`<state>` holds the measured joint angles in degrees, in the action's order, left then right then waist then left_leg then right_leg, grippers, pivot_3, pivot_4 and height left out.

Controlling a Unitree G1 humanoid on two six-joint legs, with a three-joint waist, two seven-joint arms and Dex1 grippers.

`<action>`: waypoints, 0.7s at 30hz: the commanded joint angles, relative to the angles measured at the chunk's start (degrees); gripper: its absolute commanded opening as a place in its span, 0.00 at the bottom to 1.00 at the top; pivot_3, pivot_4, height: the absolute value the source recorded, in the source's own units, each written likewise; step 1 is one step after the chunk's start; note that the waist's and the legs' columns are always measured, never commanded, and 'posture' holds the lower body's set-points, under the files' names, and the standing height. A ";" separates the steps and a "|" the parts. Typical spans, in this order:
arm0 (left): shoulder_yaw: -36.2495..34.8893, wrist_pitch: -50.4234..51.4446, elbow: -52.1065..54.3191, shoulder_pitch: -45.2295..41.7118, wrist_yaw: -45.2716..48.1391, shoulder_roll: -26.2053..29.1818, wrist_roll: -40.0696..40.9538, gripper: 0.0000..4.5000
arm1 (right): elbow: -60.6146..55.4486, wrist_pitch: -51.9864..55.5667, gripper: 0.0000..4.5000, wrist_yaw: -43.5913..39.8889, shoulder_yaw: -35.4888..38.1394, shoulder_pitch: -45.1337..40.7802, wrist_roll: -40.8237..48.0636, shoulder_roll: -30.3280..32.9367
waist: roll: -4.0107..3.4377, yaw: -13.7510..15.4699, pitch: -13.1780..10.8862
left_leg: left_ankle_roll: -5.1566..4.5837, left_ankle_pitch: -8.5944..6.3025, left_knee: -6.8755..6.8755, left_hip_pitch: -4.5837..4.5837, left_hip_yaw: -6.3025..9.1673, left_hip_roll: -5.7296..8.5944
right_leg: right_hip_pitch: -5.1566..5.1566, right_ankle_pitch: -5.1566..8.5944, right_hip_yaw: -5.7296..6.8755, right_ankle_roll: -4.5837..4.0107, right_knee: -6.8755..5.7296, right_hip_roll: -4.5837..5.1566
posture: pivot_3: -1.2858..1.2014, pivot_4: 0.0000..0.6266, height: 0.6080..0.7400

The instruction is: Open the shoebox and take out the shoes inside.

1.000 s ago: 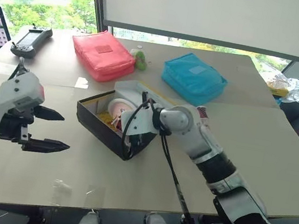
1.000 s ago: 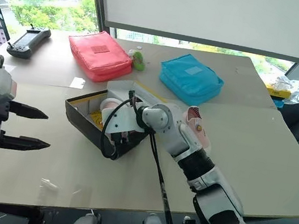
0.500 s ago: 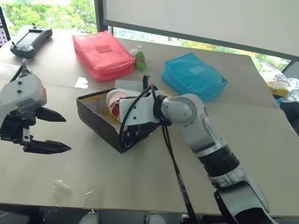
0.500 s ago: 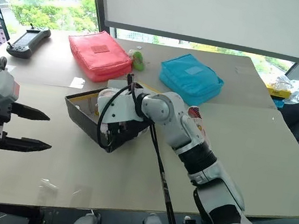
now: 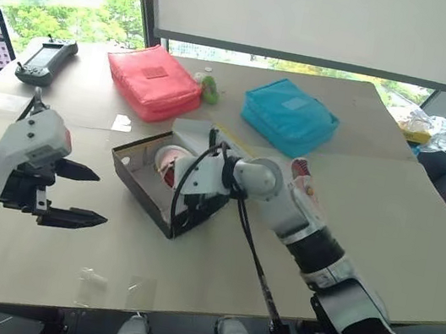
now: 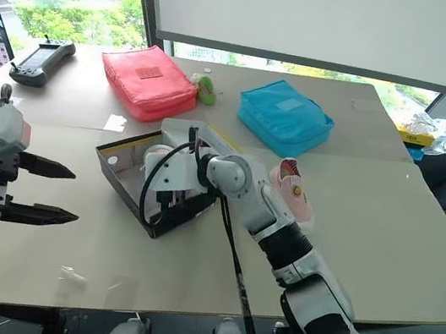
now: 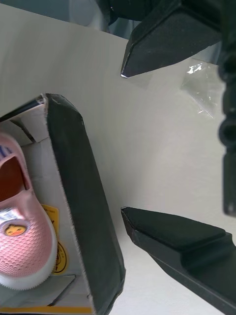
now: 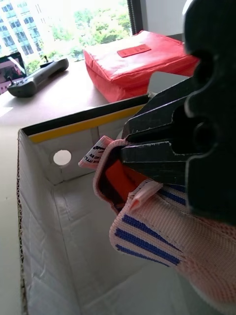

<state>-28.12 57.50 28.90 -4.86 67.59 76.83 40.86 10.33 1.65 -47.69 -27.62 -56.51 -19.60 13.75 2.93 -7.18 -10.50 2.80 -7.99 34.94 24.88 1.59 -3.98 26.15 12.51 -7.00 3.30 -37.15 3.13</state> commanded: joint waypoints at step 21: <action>5.95 -4.37 -3.27 -7.78 -0.12 -0.84 1.08 1.00 | 8.82 28.39 0.03 -8.27 29.19 -16.42 25.02 21.46 | -0.05 1.83 -0.05 | 0.00 0.00 -0.01 0.25 -0.01 0.02 | 0.01 0.15 0.08 0.02 0.17 0.09 | 0.52 0.24 1.00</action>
<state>-22.29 54.77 25.78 -11.19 67.64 76.18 41.16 17.28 29.88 -55.87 -1.88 -71.23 3.83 33.19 2.88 -5.35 -10.56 2.80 -8.00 34.90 25.13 1.56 -3.95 26.17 12.68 -6.93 3.35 -36.97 3.23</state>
